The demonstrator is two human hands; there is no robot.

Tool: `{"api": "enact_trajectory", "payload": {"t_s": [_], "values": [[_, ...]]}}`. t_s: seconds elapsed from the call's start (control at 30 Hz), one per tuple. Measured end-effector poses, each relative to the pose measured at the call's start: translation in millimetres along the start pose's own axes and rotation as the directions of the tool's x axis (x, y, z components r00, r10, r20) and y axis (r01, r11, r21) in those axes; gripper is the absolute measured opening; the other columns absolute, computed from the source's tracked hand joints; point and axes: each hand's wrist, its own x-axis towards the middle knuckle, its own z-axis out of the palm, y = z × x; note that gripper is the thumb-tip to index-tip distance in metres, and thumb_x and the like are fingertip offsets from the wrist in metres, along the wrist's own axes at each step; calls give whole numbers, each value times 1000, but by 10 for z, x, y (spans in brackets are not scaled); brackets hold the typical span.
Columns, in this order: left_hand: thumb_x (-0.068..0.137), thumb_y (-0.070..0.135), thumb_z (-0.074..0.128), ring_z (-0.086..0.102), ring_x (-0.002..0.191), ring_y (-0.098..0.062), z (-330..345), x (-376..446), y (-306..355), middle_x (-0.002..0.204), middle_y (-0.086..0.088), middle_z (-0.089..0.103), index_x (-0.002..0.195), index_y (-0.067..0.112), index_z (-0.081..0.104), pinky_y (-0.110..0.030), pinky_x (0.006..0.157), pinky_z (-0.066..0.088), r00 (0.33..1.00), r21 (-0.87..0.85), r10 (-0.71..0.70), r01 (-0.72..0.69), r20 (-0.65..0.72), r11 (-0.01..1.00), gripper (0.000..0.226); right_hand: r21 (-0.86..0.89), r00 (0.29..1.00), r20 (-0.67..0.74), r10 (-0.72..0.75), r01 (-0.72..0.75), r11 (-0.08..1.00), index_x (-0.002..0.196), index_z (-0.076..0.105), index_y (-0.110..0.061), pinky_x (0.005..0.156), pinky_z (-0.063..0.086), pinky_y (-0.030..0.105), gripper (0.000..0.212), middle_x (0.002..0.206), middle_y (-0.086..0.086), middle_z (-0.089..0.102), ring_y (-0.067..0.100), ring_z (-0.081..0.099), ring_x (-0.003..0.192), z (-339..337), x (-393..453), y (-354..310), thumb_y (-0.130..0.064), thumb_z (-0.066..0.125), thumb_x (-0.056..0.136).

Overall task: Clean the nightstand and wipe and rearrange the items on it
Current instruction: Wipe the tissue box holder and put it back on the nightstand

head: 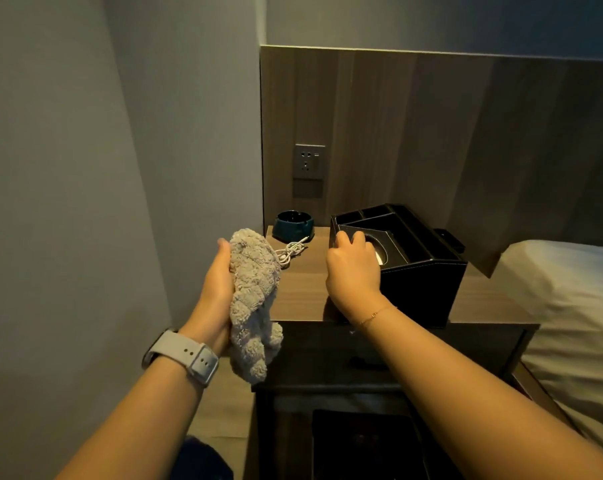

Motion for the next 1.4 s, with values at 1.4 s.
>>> {"api": "enact_trajectory", "payload": {"t_s": [1.4], "values": [[102,33,35,54,81,-15,557,889,-981,87,-1,59,98,15,52,-33,68,40,967,783,66,-239,246,574,25,230,941,-31,-336,334,914,143,39,-33,62,53,21,65,117,-11,63,7,60,93,158,-635,1835,-68,31,88]]}}
